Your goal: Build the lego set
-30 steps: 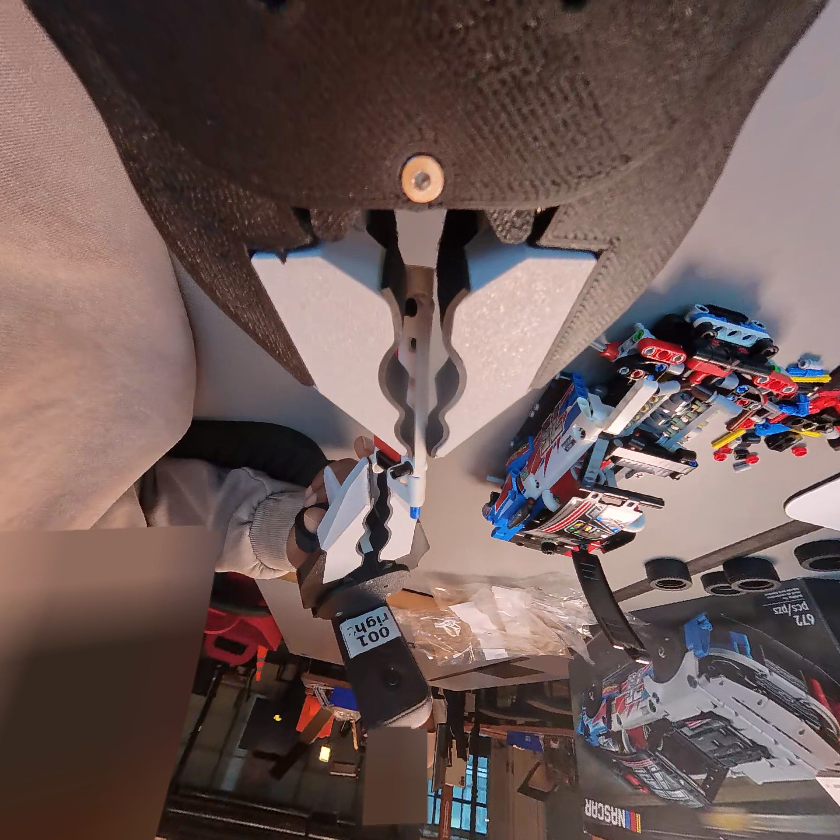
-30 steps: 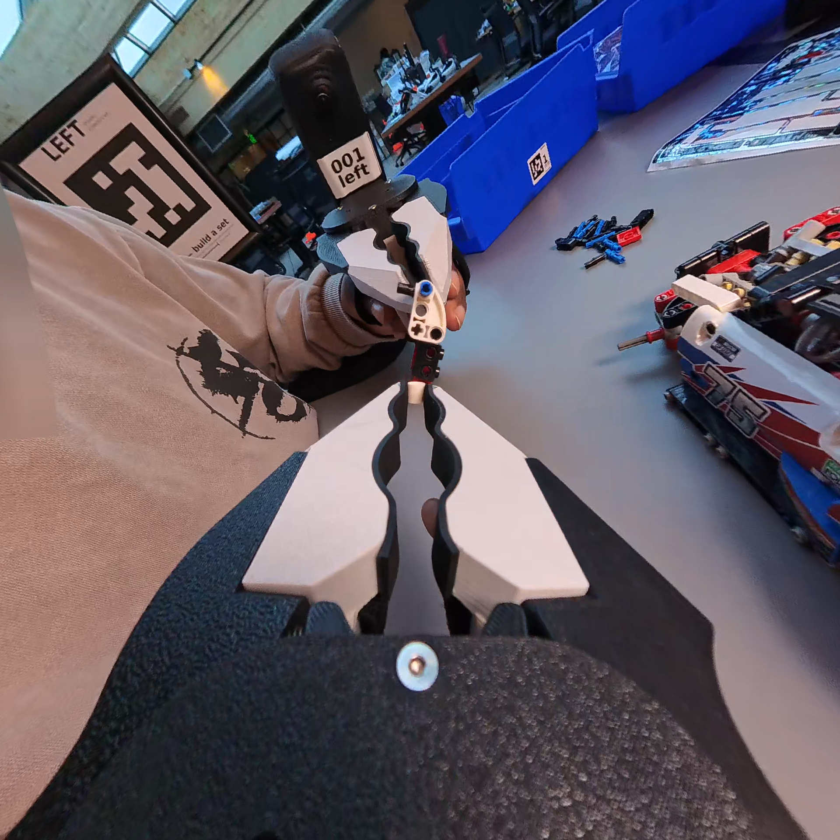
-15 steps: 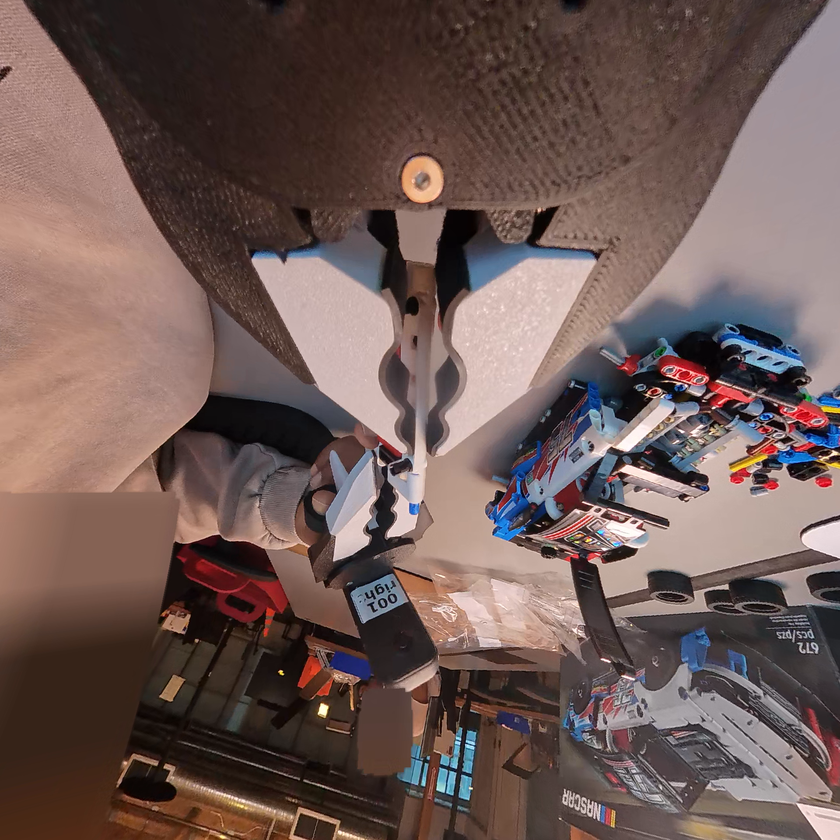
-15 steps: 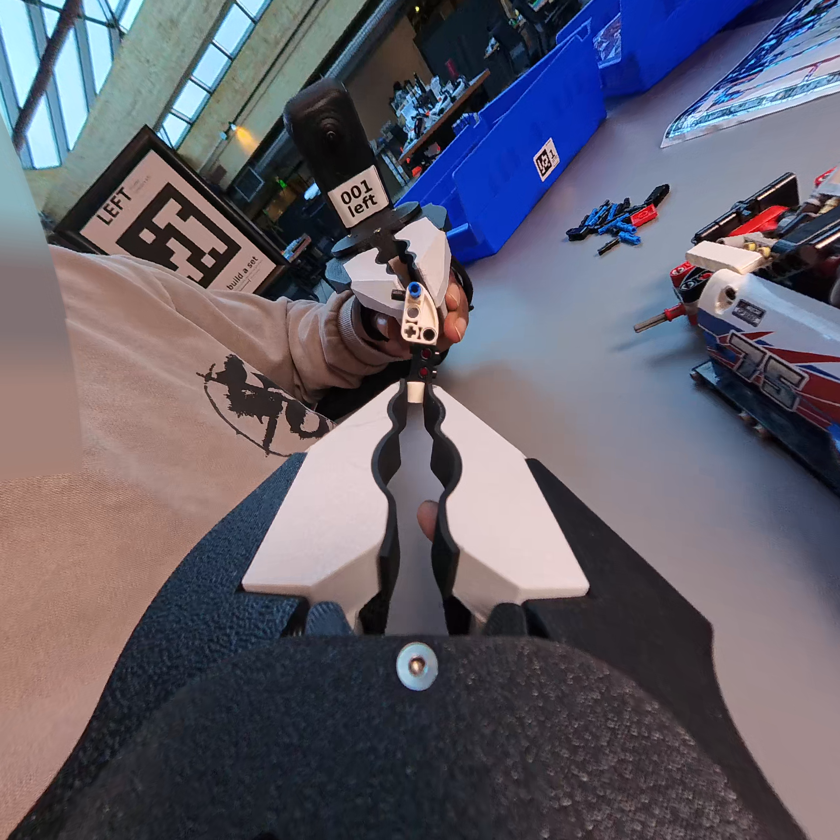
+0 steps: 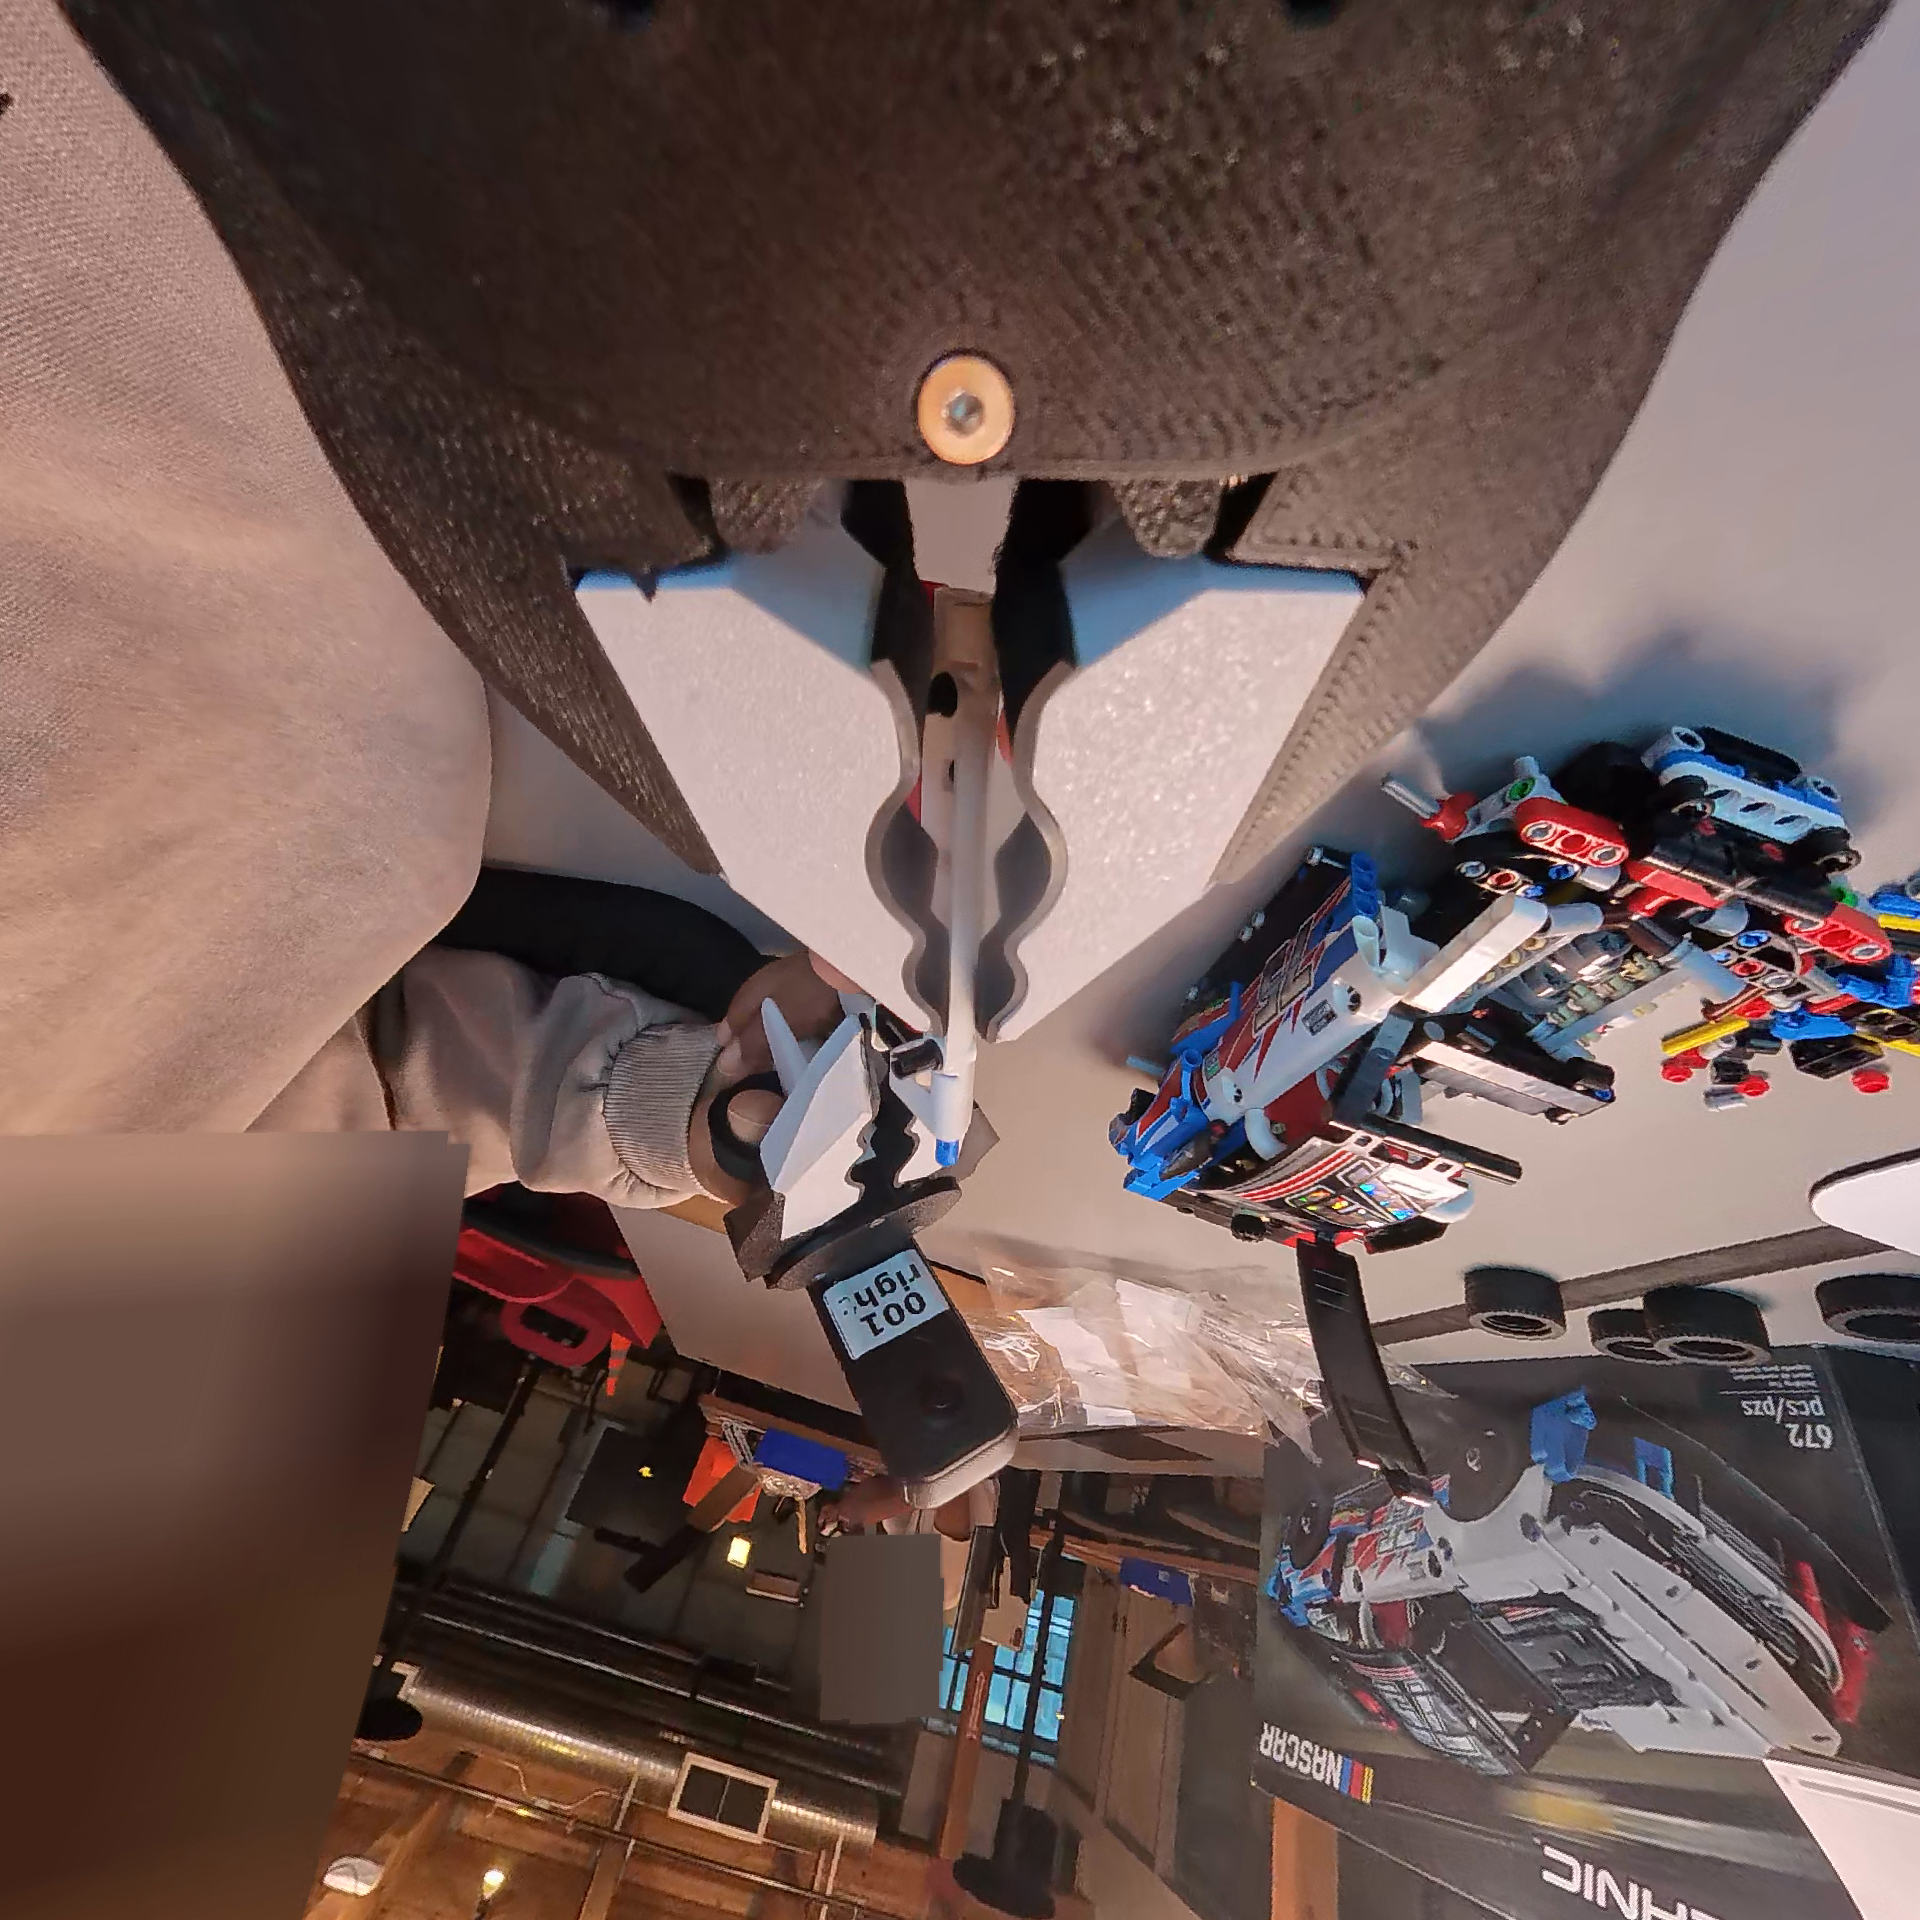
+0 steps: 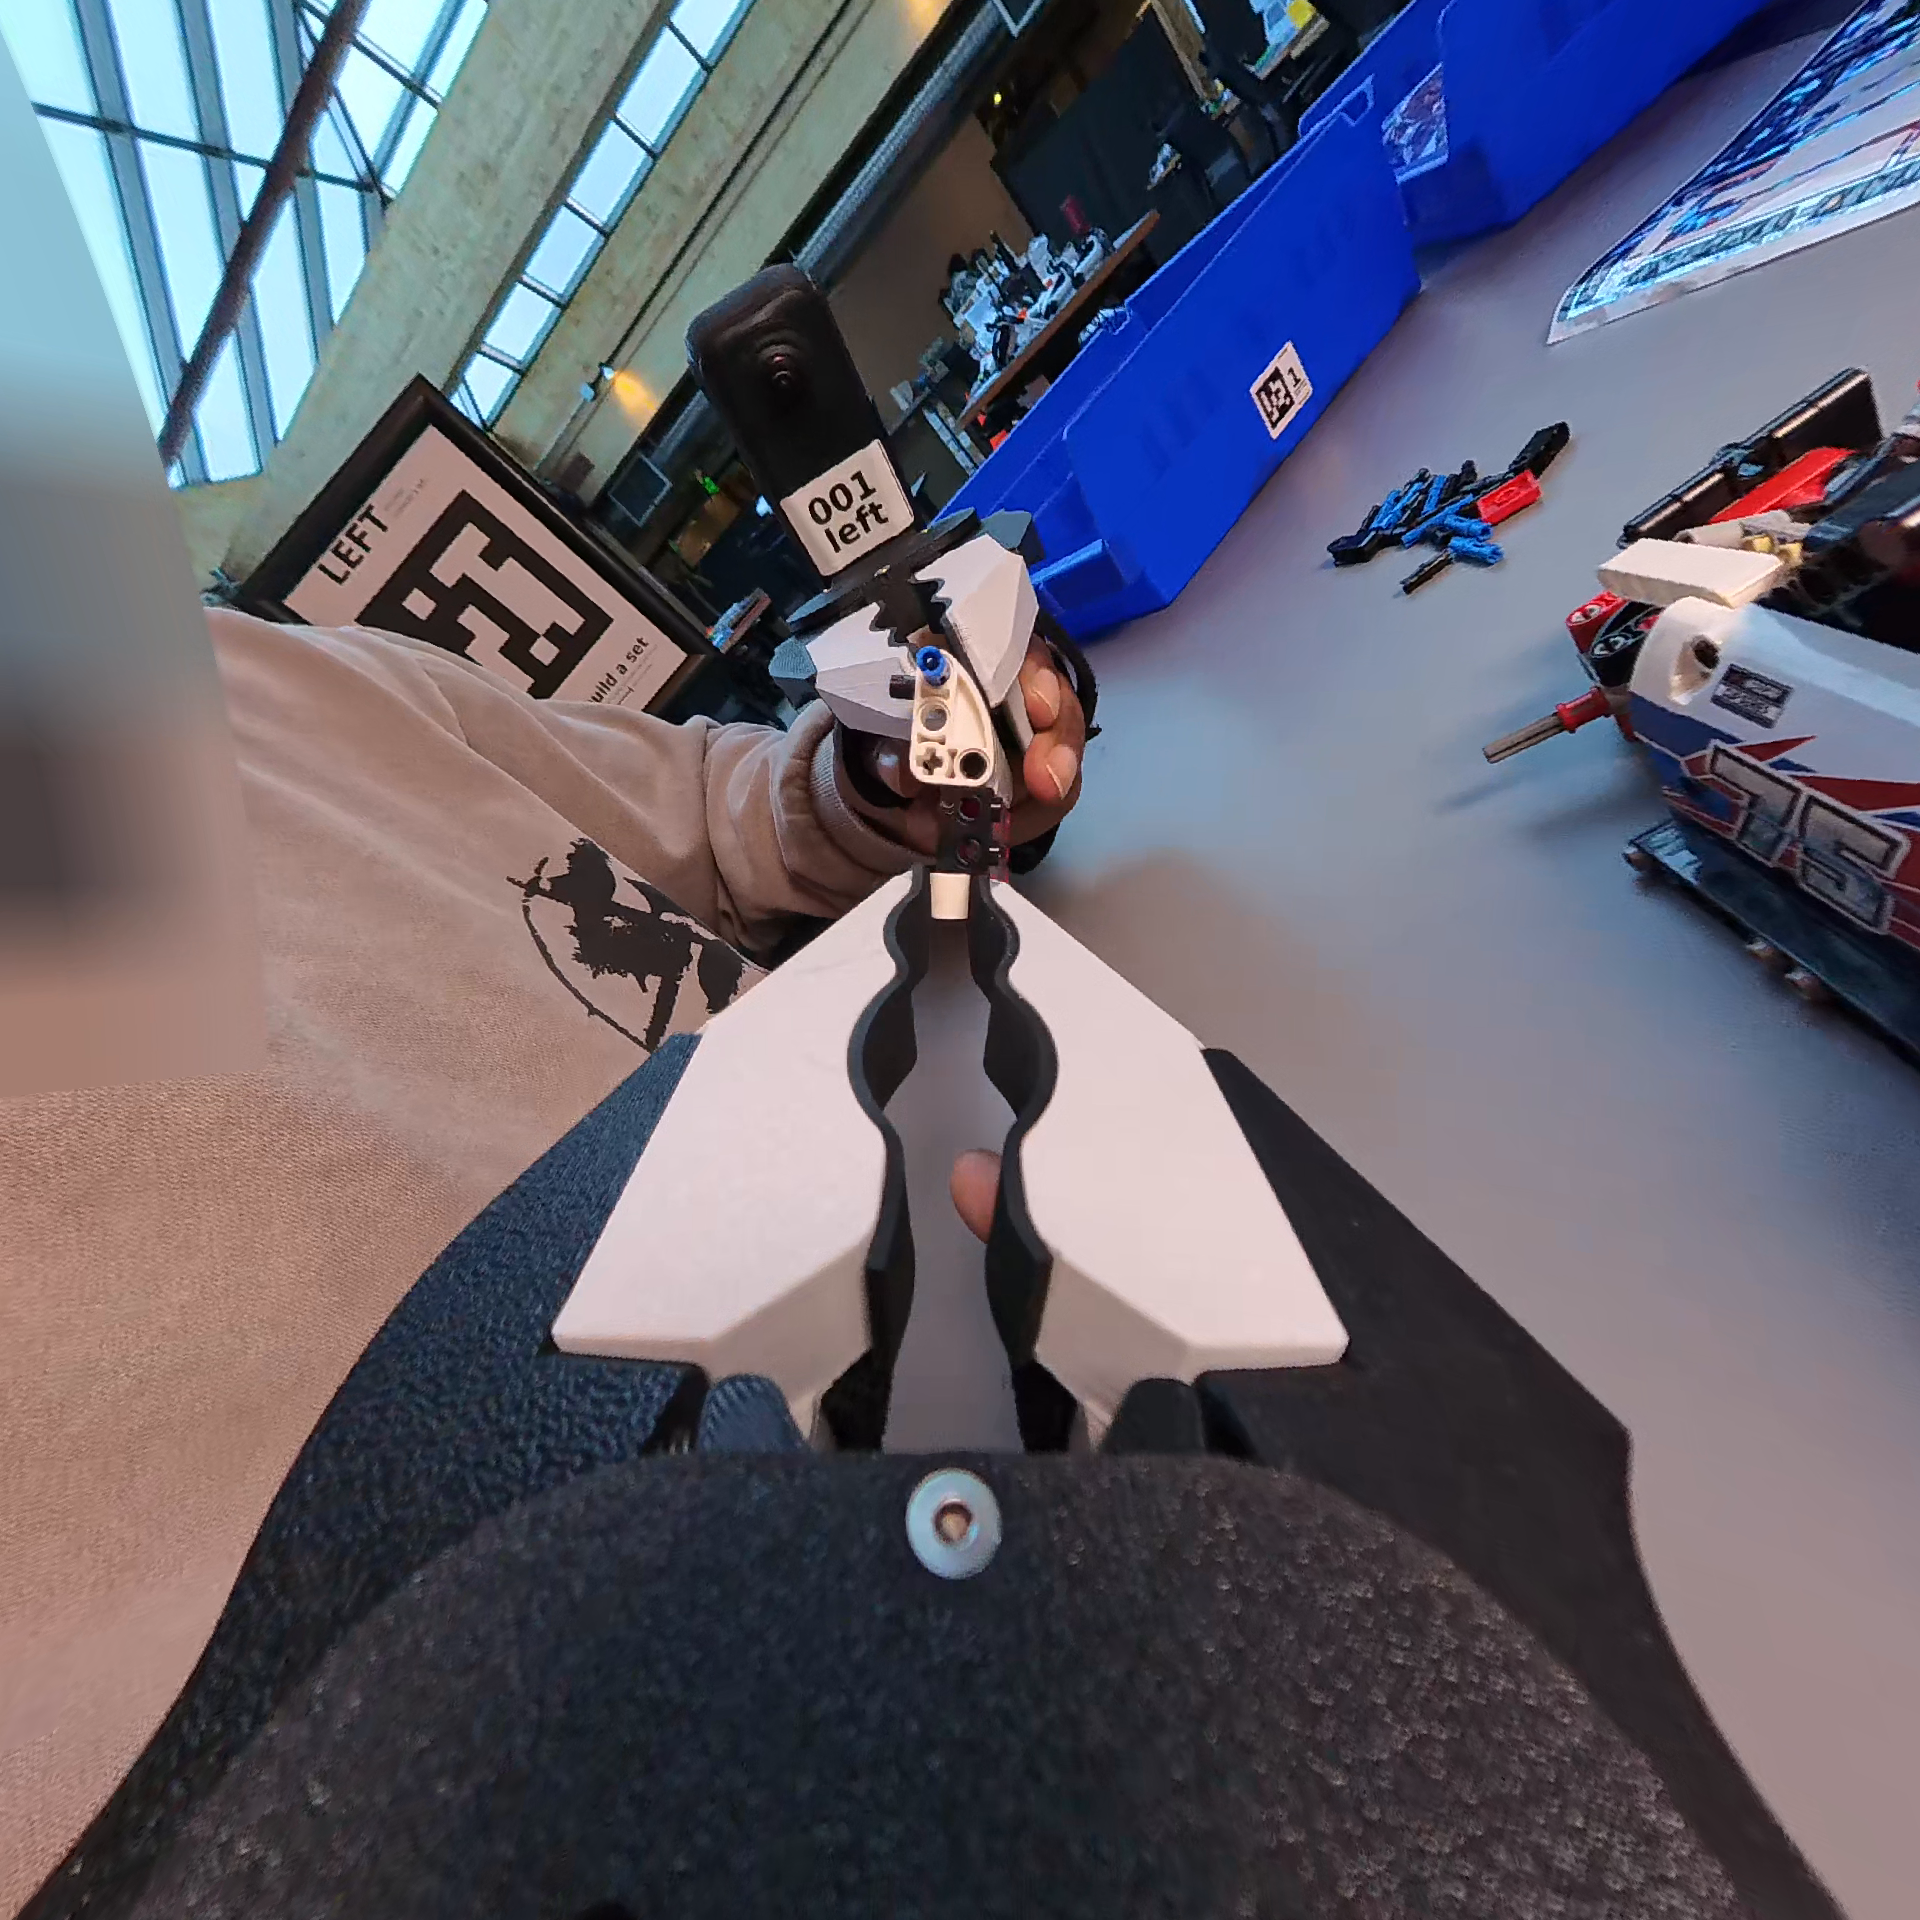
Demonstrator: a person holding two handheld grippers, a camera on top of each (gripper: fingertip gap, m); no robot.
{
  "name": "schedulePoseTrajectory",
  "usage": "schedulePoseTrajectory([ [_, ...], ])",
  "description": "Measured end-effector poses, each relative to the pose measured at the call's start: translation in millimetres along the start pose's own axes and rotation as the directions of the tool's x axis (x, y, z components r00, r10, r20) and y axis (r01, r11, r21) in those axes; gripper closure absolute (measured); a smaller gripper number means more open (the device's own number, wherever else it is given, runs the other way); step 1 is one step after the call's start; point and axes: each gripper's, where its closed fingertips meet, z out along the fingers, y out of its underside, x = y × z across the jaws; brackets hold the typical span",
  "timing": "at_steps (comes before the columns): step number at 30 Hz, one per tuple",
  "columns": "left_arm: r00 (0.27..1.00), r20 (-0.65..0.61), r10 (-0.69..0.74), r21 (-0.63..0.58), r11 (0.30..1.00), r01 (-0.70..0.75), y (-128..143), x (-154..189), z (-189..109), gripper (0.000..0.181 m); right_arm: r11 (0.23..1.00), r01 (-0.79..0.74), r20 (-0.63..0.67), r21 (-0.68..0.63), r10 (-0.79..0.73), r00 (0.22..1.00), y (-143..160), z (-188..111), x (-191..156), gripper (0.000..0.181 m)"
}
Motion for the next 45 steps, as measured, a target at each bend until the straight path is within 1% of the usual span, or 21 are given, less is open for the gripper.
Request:
schedulePoseTrajectory([
  [4, 1.000, -0.004, -0.017, 0.009, 1.000, 0.017, -0.2, 2.3, 3.0, 0.177, 1.000, 0.001, -0.036, -0.026, -0.002, 0.999, 6.1, 0.2, 10.0, 0.177],
  [5, 0.999, -0.041, -0.021, 0.066, 0.998, 0.024, -12.8, 9.4, 4.8, 0.178, 0.995, -0.002, -0.022, -0.098, 0.000, 1.000, 19.9, 6.7, 7.8, 0.178],
  [6, 0.995, -0.099, 0.004, 0.086, 0.996, 0.004, -24.1, 22.3, 10.0, 0.180, 0.977, 0.047, -0.045, -0.207, -0.058, 0.997, 43.0, 19.5, 9.8, 0.177],
  [7, 0.990, -0.128, 0.062, 0.053, 0.997, -0.055, -23.1, 33.3, 19.3, 0.179, 0.976, 0.069, 0.012, -0.206, -0.068, 0.998, 43.4, 33.4, -4.2, 0.177],
  [8, 0.986, -0.128, 0.109, 0.026, 0.994, -0.107, -19.6, 36.4, 24.1, 0.179, 0.983, 0.098, 0.001, -0.155, -0.099, 0.995, 29.5, 37.1, -3.4, 0.177],
  [9, 0.988, -0.119, 0.102, 0.043, 0.994, -0.098, -24.2, 32.7, 19.6, 0.179, 0.986, 0.120, -0.028, -0.117, -0.124, 0.992, 12.9, 29.0, 1.4, 0.178],
  [10, 0.992, -0.099, 0.079, 0.065, 0.995, -0.073, -30.6, 24.2, 11.1, 0.180, 0.982, 0.146, -0.055, -0.124, -0.153, 0.987, 8.3, 19.4, 6.2, 0.178],
  [12, 0.997, -0.048, 0.065, 0.087, 0.994, -0.060, -34.7, 9.8, -1.4, 0.180, 0.984, 0.119, -0.097, -0.136, -0.132, 0.986, 17.1, 13.3, 16.4, 0.178],
  [13, 0.997, -0.034, 0.065, 0.083, 0.995, -0.062, -32.6, 6.4, -3.6, 0.180, 0.985, 0.104, -0.099, -0.138, -0.118, 0.988, 20.8, 13.5, 17.1, 0.177],
  [14, 0.998, -0.025, 0.061, 0.076, 0.995, -0.059, -29.4, 3.3, -4.9, 0.179, 0.982, 0.120, -0.111, -0.147, -0.137, 0.984, 21.9, 13.1, 17.8, 0.177],
  [17, 0.999, -0.022, 0.040, 0.058, 0.998, -0.039, -23.3, -3.2, -6.8, 0.180, 0.982, 0.130, -0.124, -0.138, -0.148, 0.981, 16.2, 10.5, 20.0, 0.177],
  [25, 1.000, -0.018, -0.009, 0.050, 0.999, 0.010, -20.8, -11.8, -8.5, 0.179, 0.983, 0.124, -0.115, -0.137, -0.140, 0.983, 18.5, 10.9, 19.8, 0.177],
  [28, 1.000, -0.013, -0.024, 0.051, 0.998, 0.025, -21.6, -15.6, -10.5, 0.179, 0.978, 0.129, -0.131, -0.163, -0.151, 0.980, 22.3, 10.6, 22.9, 0.177],
  [31, 0.997, -0.015, -0.069, 0.063, 0.996, 0.070, -22.0, -22.0, -13.9, 0.180, 0.970, 0.140, -0.159, -0.198, -0.172, 0.972, 26.4, 10.9, 27.2, 0.177],
  [35, 0.993, -0.007, -0.116, 0.064, 0.991, 0.116, -20.3, -31.5, -19.4, 0.180, 0.932, 0.214, -0.248, -0.293, -0.290, 0.924, 31.8, 8.4, 40.9, 0.177],
  [41, 0.971, -0.002, -0.240, 0.070, 0.968, 0.240, -15.3, -45.5, -26.1, 0.180, 0.851, 0.318, -0.332, -0.418, -0.469, 0.818, 35.5, 5.0, 57.8, 0.177],
  [45, 0.948, 0.009, -0.317, 0.056, 0.947, 0.316, -9.1, -51.6, -27.0, 0.180, 0.804, 0.359, -0.371, -0.473, -0.552, 0.747, 33.2, 0.2, 69.9, 0.165],
])
